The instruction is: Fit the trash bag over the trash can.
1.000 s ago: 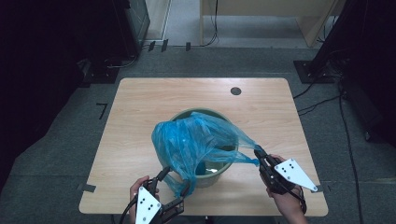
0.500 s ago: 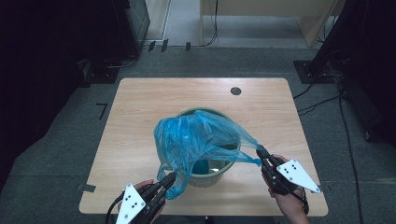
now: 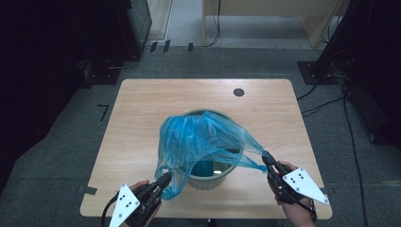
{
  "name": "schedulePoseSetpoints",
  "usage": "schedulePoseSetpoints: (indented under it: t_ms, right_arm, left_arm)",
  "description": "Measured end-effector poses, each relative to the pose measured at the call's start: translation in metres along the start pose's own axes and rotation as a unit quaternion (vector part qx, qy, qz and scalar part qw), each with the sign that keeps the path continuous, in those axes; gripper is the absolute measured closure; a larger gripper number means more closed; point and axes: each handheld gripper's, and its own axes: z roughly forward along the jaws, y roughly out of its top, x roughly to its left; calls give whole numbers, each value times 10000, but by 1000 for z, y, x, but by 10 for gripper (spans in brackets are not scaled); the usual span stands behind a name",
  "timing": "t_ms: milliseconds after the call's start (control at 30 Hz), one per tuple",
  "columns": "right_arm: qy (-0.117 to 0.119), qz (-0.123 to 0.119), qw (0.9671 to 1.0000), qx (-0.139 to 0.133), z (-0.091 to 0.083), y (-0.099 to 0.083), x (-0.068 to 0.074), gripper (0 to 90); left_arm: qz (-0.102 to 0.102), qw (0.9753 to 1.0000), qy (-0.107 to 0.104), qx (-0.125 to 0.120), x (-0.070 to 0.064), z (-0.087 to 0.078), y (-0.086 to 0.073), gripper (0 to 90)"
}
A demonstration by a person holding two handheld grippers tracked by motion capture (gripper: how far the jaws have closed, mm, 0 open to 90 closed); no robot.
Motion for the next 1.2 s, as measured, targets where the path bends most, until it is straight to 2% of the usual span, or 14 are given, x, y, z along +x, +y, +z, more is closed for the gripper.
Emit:
schedulePoseSetpoints:
  t_ms: [100,233,333,400,533,767,933,1000,1200]
  right_arm:
    - [48,9,9998,169,6,-8,4,900]
    - [89,5,9995,291,12,-14,9,900]
    - [132,51,9994,317,15,-15,12,900]
    - [220,149,9990,350,20,-15,19,900]
    - [317,86,9988,358,26,-15,29,900]
    - [468,124,9983,326,34,-13,39,900]
    - [454,294,9980,333,39,-12,40,900]
    - [441,316,9979,352,43,-12,42,900]
    - [394,433,9977,328,58,-7,46,900]
  left_arm:
    - [-66,9999,-1,119,3,5,-6,900]
    - [-273,9991,60,313,12,12,-18,900]
    - [-222,9993,89,297,13,14,-18,900]
    - [-203,9994,131,227,12,18,-17,900]
    - [-149,9995,131,235,10,23,-16,900]
    - [-149,9995,165,233,9,36,-15,900]
    - [-189,9991,290,226,14,44,-13,900]
    - [-141,9989,427,166,18,50,-11,900]
    - [-197,9989,423,108,26,65,-5,889]
